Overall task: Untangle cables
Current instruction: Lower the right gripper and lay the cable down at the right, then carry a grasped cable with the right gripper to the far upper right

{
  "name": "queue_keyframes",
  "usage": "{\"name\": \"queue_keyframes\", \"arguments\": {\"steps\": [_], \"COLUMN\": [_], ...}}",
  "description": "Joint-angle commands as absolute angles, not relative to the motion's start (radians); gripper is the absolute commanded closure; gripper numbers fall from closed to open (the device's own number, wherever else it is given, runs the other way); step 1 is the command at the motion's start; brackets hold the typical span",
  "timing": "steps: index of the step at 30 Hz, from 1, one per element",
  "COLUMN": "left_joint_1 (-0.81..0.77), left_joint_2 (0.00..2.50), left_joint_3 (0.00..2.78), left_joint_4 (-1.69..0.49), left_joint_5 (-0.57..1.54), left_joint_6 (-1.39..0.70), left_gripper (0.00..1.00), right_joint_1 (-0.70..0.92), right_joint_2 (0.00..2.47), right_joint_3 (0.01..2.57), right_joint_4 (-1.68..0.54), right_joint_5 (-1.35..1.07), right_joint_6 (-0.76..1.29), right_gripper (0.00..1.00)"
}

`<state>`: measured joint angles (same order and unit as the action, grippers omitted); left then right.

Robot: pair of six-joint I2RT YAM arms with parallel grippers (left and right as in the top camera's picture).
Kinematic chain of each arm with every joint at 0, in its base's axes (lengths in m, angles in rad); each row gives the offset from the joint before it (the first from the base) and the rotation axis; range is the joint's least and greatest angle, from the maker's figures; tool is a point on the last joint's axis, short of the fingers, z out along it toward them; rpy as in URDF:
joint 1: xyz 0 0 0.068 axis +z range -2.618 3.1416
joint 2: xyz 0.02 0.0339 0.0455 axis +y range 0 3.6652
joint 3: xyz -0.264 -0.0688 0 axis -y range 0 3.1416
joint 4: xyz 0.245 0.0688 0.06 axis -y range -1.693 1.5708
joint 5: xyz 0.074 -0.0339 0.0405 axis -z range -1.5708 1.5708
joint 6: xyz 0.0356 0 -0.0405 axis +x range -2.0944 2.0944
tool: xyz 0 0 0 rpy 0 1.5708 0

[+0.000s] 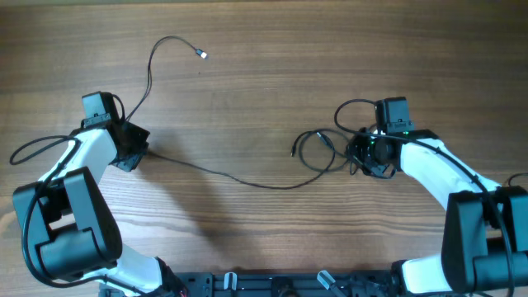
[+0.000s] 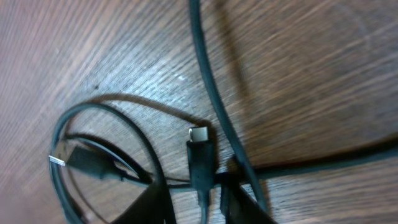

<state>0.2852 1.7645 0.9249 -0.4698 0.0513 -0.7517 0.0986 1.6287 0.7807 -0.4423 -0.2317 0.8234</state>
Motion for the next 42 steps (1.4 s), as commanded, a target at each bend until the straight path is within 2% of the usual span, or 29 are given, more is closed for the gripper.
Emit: {"name": "queue_keyframes", "arguments": {"steps": [1,6,7,10,11,12,18,21,27,39,42], "left_joint_1": [0.264,0.264,0.264,0.264,0.264,0.264,0.264,0.264,0.264,0.264,0.264], "left_joint_2": [1.862,1.862,1.862,1.862,1.862,1.862,1.862,1.862,1.862,1.862,1.862], "left_joint_3": [0.860,0.860,0.860,0.860,0.860,0.860,0.860,0.860,0.860,0.860,0.860], "left_joint_4": [-0.498,-0.498,-0.498,-0.498,-0.497,-0.497,-0.496,-0.488,-0.485,-0.485,-0.485], "left_joint_5": [0.109,0.109,0.109,0.108,0.109,0.108,0.108,0.108,0.108,0.108,0.108], "left_joint_6": [-0.767,-0.767,-0.767,-0.767,-0.767,-0.767,-0.767,-0.768,-0.767,-0.767,-0.768], "left_gripper": [0.92,0.92,0.91,0.90,0.90,0.90,0.90,0.90,0.89,0.89,0.89], "right_joint_1": [0.094,0.094,0.094,0.094,0.094,0.094,0.094,0.095,0.117,0.141,0.141], "right_joint_2": [1.655,1.654,1.646,1.612,1.586,1.570,1.483,1.483,1.483,1.483,1.484], "right_joint_3": [0.731,0.733,0.751,0.801,0.823,0.838,0.867,0.866,0.848,0.719,0.685], "right_joint_4": [-0.454,-0.419,-0.413,-0.424,-0.425,-0.426,-0.449,-0.532,-0.596,-0.493,-0.476], "right_joint_5": [-0.060,-0.062,-0.078,-0.090,-0.090,-0.084,0.012,0.011,-0.111,-0.113,-0.071], "right_joint_6": [0.921,0.888,0.841,0.807,0.782,0.761,0.534,0.521,0.310,0.375,0.483], "right_gripper": [0.46,0.37,0.29,0.14,0.04,0.00,0.00,0.00,0.00,0.00,0.00]}}
